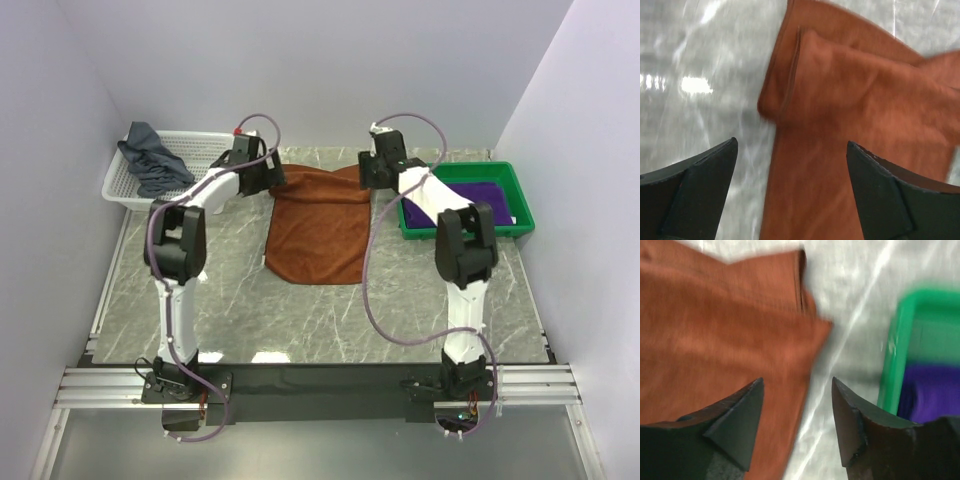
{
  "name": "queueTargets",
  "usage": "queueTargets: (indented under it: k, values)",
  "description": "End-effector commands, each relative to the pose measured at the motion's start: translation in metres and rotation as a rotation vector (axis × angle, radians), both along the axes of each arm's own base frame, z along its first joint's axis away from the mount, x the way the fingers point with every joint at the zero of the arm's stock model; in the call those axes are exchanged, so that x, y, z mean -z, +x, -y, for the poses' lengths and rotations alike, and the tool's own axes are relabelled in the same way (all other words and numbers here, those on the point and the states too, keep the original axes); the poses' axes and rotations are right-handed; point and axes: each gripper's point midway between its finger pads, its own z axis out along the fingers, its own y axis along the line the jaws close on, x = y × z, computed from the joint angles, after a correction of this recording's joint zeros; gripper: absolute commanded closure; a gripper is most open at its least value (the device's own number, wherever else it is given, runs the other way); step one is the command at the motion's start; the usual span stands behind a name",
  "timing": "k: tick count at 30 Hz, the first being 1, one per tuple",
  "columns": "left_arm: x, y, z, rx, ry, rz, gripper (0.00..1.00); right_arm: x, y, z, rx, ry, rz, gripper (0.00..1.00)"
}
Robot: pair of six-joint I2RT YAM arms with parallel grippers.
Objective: Fold and stack the towels
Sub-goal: Flatten out the crumpled towel
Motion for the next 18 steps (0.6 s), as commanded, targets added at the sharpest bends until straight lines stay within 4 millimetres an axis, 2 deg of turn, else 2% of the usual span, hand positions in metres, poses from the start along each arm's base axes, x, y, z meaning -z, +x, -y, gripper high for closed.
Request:
queueTargets:
  k: [1, 2, 3, 4, 5, 6, 7, 8, 9, 10, 11, 12, 14, 15, 16, 18]
  values:
    - [-0.078, -0.039, 0.002, -0.038, -0.137, 0.045, 0.04, -0.064, -0.028, 0.0, 0.078, 0.103, 0.098, 0.36]
    - [-0.079, -0.051, 0.003, -0.041, -0.16, 0.027, 0.04, -0.066, -0.037, -0.005, 0.062, 0.122, 0.096, 0.36]
    - [-0.075, -0.077, 0.001, -0.041, -0.176, 0.0, 0.05, -0.083, -0.051, -0.016, 0.018, 0.166, 0.115, 0.36]
    - [-0.077, -0.086, 0.003, -0.043, -0.213, 0.008, 0.06, -0.071, -0.068, -0.031, -0.018, 0.178, 0.082, 0.36]
    - [-0.075, -0.098, 0.004, -0.047, -0.234, 0.0, 0.08, -0.08, -0.08, -0.041, -0.055, 0.203, 0.09, 0.39]
    - [-0.063, -0.123, 0.001, -0.043, -0.251, -0.036, 0.1, -0.077, -0.092, -0.054, -0.1, 0.217, 0.075, 0.41]
    - [-0.059, -0.133, 0.002, -0.045, -0.273, -0.046, 0.13, -0.067, -0.107, -0.066, -0.147, 0.23, 0.037, 0.44]
    - [-0.057, -0.139, 0.002, -0.042, -0.291, -0.037, 0.15, -0.07, -0.123, -0.087, -0.204, 0.241, 0.036, 0.47]
    - [-0.043, -0.158, 0.0, -0.039, -0.297, -0.063, 0.16, -0.066, -0.132, -0.096, -0.235, 0.242, 0.028, 0.48]
    - [-0.039, -0.164, -0.001, -0.037, -0.299, -0.061, 0.16, -0.058, -0.142, -0.106, -0.277, 0.25, 0.015, 0.49]
    - [-0.039, -0.164, -0.001, -0.033, -0.308, -0.031, 0.16, -0.054, -0.158, -0.125, -0.338, 0.257, 0.004, 0.5]
    - [-0.025, -0.176, -0.004, -0.035, -0.304, -0.053, 0.16, -0.049, -0.165, -0.133, -0.374, 0.269, -0.012, 0.5]
    - [-0.023, -0.175, 0.0, -0.024, -0.33, -0.024, 0.16, -0.037, -0.181, -0.152, -0.448, 0.305, -0.045, 0.51]
    - [-0.012, -0.183, 0.0, -0.024, -0.337, -0.053, 0.16, -0.033, -0.19, -0.162, -0.475, 0.319, -0.062, 0.51]
    - [-0.015, -0.181, 0.005, -0.011, -0.37, -0.032, 0.15, -0.029, -0.192, -0.166, -0.486, 0.33, -0.058, 0.51]
    - [-0.01, -0.179, 0.008, -0.007, -0.384, -0.016, 0.15, -0.016, -0.203, -0.176, -0.512, 0.352, -0.092, 0.51]
